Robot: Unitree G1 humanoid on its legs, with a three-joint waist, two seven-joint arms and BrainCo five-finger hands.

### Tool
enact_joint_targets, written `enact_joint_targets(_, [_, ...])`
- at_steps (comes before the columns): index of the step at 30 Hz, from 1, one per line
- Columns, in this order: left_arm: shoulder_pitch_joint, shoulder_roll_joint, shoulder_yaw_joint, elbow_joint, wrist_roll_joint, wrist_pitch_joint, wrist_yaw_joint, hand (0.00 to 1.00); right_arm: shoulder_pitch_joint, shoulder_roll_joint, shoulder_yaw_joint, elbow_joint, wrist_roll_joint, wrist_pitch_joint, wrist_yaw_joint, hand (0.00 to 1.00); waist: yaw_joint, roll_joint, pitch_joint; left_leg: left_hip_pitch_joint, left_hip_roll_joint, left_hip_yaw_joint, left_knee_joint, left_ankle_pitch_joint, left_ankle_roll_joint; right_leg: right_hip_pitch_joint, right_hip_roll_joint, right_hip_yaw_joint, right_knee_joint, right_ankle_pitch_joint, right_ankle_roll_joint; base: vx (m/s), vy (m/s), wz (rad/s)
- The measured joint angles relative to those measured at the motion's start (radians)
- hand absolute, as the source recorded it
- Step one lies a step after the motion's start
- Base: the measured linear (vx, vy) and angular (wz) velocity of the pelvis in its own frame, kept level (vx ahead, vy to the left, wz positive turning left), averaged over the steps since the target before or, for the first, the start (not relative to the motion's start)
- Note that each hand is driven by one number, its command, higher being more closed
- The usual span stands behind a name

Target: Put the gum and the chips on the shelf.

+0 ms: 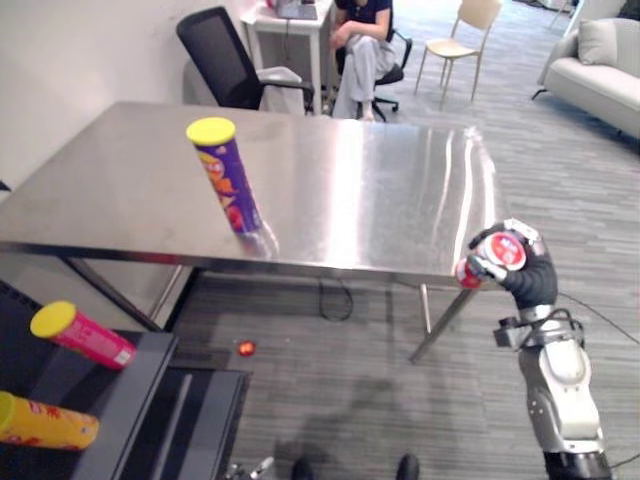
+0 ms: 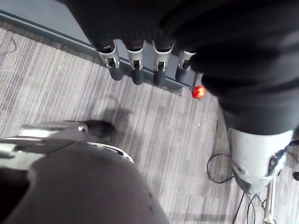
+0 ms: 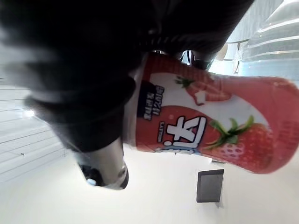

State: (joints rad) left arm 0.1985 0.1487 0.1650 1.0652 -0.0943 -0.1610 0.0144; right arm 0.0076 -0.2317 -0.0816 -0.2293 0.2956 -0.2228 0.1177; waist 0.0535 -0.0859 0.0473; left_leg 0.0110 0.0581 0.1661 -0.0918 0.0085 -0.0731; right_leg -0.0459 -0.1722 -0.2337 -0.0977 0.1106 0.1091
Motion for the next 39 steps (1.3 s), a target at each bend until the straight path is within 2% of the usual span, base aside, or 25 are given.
enact_joint_targets(5, [0.006,-0.010,0.001,0.009,0.000,0.001,-0.002,0.00,0.025,0.011,-0.020,0.000,-0.001,0.000,-0.004,1.00,0.000,0.016,-0.017,0.011,-0.002,0.017,0.009,-0.015,0.001,0.006,-0.002,0.017,-0.001,0.000,0.000,0.00,0.000,-0.09])
enact_joint_targets(10, [0.014,-0.013,0.001,0.009,0.000,0.011,-0.013,0.00,0.039,0.015,-0.041,0.001,-0.002,0.000,-0.016,1.00,-0.013,0.024,-0.022,0.029,-0.001,0.016,0.010,-0.020,0.001,0.026,0.000,0.017,-0.004,-0.005,0.003,0.00,0.000,0.00])
enact_joint_targets(13, [0.018,-0.019,0.001,0.009,0.000,0.012,-0.020,0.00,0.044,0.015,-0.041,0.013,-0.019,0.000,-0.021,1.00,-0.013,0.027,-0.019,0.008,0.010,0.013,0.091,-0.067,-0.001,0.012,-0.005,0.017,0.067,-0.043,-0.004,0.00,0.000,0.00])
enact_joint_targets(16, [0.020,-0.019,0.002,0.009,-0.010,0.017,-0.021,0.00,0.008,0.014,0.000,0.087,-0.022,0.001,-0.025,1.00,-0.012,0.039,-0.002,-0.068,0.044,-0.013,0.282,-0.153,0.000,-0.019,-0.001,0.012,0.193,-0.107,-0.016,-0.03,-0.014,0.09])
enact_joint_targets(17, [0.020,-0.020,0.007,0.009,-0.014,0.018,-0.022,0.00,-0.010,0.014,0.028,0.117,-0.022,0.002,-0.025,1.00,-0.008,0.041,0.004,-0.081,0.051,-0.021,0.302,-0.159,-0.002,-0.018,0.002,0.004,0.201,-0.113,-0.020,-0.07,-0.048,0.29])
enact_joint_targets(20, [-0.002,-0.029,0.031,0.007,-0.030,0.019,-0.025,0.00,-0.105,0.014,0.124,0.191,-0.019,0.006,-0.027,1.00,0.011,0.050,0.039,-0.142,0.060,-0.106,0.316,-0.139,-0.014,-0.019,0.013,-0.075,0.202,-0.120,-0.032,-0.08,-0.080,0.74])
enact_joint_targets(22, [-0.022,-0.034,0.029,-0.005,-0.062,0.018,-0.024,0.00,-0.161,0.014,0.164,0.206,-0.020,0.006,-0.035,1.00,0.018,0.053,0.051,-0.194,0.049,-0.219,0.261,-0.075,-0.033,-0.030,0.011,-0.189,0.209,-0.135,-0.053,-0.12,-0.143,1.69])
enact_joint_targets(23, [-0.039,-0.038,0.025,-0.019,-0.070,0.020,-0.023,0.00,-0.197,0.012,0.169,0.206,-0.020,0.005,-0.044,1.00,0.035,0.066,0.061,-0.202,0.052,-0.266,0.176,-0.030,-0.042,-0.041,0.014,-0.265,0.227,-0.145,-0.068,-0.12,-0.169,1.90])
enact_joint_targets(24, [-0.048,-0.037,0.020,-0.023,-0.093,0.020,-0.021,0.00,-0.220,0.013,0.168,0.206,-0.021,0.005,-0.048,1.00,0.048,0.063,0.072,-0.198,0.077,-0.214,0.077,-0.045,-0.014,-0.037,0.013,-0.341,0.209,-0.153,-0.082,-0.12,-0.188,1.91])
enact_joint_targets(25, [-0.054,-0.036,0.021,-0.023,-0.097,0.019,-0.020,0.00,-0.230,0.011,0.163,0.206,-0.022,0.005,-0.049,1.00,0.048,0.052,0.073,-0.204,0.090,-0.144,0.054,-0.067,0.029,-0.034,0.008,-0.383,0.196,-0.154,-0.087,-0.12,-0.173,2.20])
enact_joint_targets(26, [-0.072,-0.037,0.024,-0.020,-0.095,0.020,-0.021,0.00,-0.251,0.006,0.121,0.206,-0.025,0.005,-0.052,1.00,0.040,0.061,0.090,-0.262,0.127,0.075,0.131,-0.042,0.083,-0.030,-0.025,-0.496,0.194,-0.170,-0.112,-0.09,-0.104,1.91])
enact_joint_targets(28, [-0.074,-0.044,0.022,-0.020,-0.096,0.023,-0.024,0.00,-0.238,-0.004,0.044,0.205,-0.040,0.005,-0.081,1.00,0.027,0.073,0.103,-0.275,0.145,0.309,0.256,-0.011,0.114,-0.012,-0.054,-0.619,0.201,-0.174,-0.116,-0.06,-0.055,2.09])
enact_joint_targets(29, [-0.065,-0.052,0.022,-0.020,-0.096,0.029,-0.023,0.00,-0.223,-0.011,0.008,0.203,-0.049,0.005,-0.090,1.00,0.026,0.089,0.103,-0.245,0.145,0.364,0.271,0.005,0.111,0.003,-0.058,-0.667,0.202,-0.172,-0.111,-0.01,0.001,1.77])
enact_joint_targets(31, [-0.044,-0.072,0.027,-0.013,-0.096,0.039,-0.027,0.00,-0.196,-0.030,-0.048,0.193,-0.061,0.006,-0.095,1.00,0.026,0.129,0.105,-0.185,0.134,0.401,0.232,-0.002,0.086,0.028,-0.057,-0.757,0.209,-0.170,-0.108,0.00,0.059,1.32])
enact_joint_targets(32, [-0.042,-0.072,0.031,-0.008,-0.096,0.040,-0.031,0.00,-0.194,-0.024,-0.067,0.193,-0.063,0.011,-0.096,1.00,0.030,0.131,0.110,-0.186,0.130,0.404,0.228,-0.002,0.086,0.037,-0.058,-0.776,0.209,-0.169,-0.102,-0.07,0.096,0.86])
enact_joint_targets(35, [-0.023,-0.075,0.061,-0.002,-0.095,0.042,-0.041,0.00,-0.153,0.004,-0.073,0.145,-0.077,0.016,-0.089,1.00,0.028,0.117,0.110,-0.167,0.097,0.386,0.148,0.005,0.076,0.065,-0.060,-0.829,0.198,-0.155,-0.074,-0.10,0.158,0.55])
enact_joint_targets(36, [-0.021,-0.074,0.074,-0.003,-0.092,0.041,-0.042,0.00,-0.137,0.022,-0.075,0.136,-0.081,0.016,-0.089,1.00,0.026,0.106,0.105,-0.162,0.074,0.370,0.103,0.027,0.080,0.068,-0.061,-0.845,0.183,-0.145,-0.060,-0.08,0.142,0.45])
enact_joint_targets(39, [-0.021,-0.074,0.088,-0.012,-0.079,0.041,-0.040,0.00,-0.113,0.040,-0.093,0.133,-0.082,0.016,-0.093,1.00,0.021,0.098,0.096,-0.159,0.031,0.332,0.011,0.077,0.091,0.068,-0.064,-0.889,0.167,-0.128,-0.043,-0.07,0.080,0.49])
